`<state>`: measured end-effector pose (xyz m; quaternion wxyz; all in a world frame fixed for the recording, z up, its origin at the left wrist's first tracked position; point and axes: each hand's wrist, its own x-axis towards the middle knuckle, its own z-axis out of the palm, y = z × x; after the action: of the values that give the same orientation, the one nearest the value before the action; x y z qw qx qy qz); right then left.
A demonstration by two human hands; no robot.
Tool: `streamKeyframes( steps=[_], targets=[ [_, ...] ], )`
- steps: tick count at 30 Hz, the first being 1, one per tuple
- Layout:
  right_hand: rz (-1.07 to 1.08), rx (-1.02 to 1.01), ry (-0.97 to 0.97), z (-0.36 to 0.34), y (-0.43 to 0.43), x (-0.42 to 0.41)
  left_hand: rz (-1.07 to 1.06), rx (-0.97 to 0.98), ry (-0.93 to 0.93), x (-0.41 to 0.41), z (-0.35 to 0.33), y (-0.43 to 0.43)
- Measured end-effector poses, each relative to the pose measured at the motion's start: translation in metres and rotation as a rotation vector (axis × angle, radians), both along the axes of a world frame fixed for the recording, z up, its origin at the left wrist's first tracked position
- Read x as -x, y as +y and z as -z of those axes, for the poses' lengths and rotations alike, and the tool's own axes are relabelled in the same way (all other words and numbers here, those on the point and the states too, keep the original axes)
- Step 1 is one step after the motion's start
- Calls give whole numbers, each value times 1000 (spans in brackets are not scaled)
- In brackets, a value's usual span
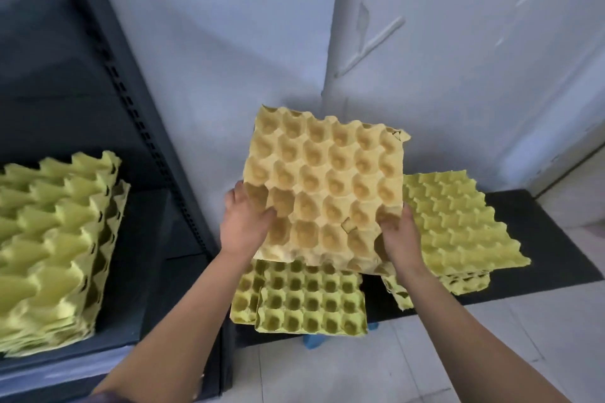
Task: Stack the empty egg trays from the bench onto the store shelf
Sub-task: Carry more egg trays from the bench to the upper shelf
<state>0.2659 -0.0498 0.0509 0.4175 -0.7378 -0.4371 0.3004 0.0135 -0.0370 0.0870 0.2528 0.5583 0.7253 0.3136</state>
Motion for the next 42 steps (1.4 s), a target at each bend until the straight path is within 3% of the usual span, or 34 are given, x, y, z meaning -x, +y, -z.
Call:
streamKeyframes(
  steps=[9, 20, 26, 33, 42],
  targets=[
    [-153, -157, 104, -81, -80, -10, -23, -258, 123, 1, -84, -109],
    [-386, -365, 100, -161, -178, 52, -294, -468, 132, 52, -156, -270],
    [-520, -459, 98, -222, -192, 138, -425, -592, 180, 132, -216, -312],
    [-757, -514, 13, -288, -198, 280, -497, -580, 217, 279, -277, -332],
    [-735, -637, 69, -323, -200, 460, -449, -583, 226, 456, -321, -335]
  ],
)
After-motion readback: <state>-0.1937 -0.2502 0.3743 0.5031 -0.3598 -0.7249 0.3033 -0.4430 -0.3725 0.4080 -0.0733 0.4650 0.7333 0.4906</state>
